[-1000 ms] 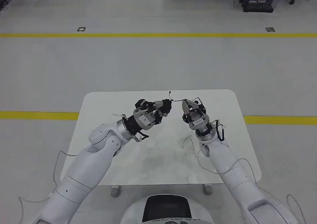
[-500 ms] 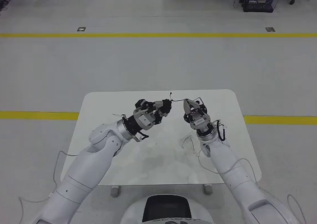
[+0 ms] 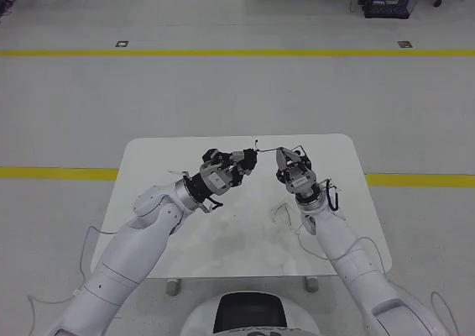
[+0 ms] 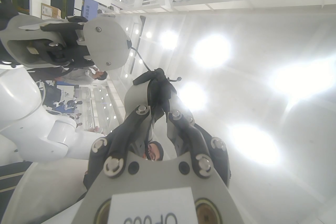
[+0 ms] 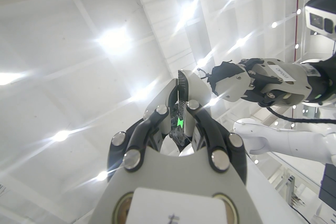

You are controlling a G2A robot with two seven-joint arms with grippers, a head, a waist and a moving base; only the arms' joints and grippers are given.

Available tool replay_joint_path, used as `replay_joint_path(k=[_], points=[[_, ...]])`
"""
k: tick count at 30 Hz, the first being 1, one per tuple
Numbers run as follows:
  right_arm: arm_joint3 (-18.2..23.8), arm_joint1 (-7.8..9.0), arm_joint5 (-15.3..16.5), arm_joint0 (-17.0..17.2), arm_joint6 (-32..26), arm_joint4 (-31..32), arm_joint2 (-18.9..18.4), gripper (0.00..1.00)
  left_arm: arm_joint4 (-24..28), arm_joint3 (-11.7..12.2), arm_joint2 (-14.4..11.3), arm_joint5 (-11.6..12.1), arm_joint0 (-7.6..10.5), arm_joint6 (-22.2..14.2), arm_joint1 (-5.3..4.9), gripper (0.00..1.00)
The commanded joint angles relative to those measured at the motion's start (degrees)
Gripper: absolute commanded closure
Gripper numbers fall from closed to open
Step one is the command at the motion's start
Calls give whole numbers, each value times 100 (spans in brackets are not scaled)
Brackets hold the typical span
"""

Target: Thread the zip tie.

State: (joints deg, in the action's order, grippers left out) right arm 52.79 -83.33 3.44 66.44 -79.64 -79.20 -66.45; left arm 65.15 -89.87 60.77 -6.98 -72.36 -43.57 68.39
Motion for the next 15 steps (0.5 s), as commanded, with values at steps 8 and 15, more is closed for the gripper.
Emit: replay_joint_path(k=[8,15], points=[[16,10,-3,16,0,25,-35,100,0,0,0,0,0,0,0,100],[25,25,-8,30,0,41,-84,100,0,0,0,0,0,0,0,100]])
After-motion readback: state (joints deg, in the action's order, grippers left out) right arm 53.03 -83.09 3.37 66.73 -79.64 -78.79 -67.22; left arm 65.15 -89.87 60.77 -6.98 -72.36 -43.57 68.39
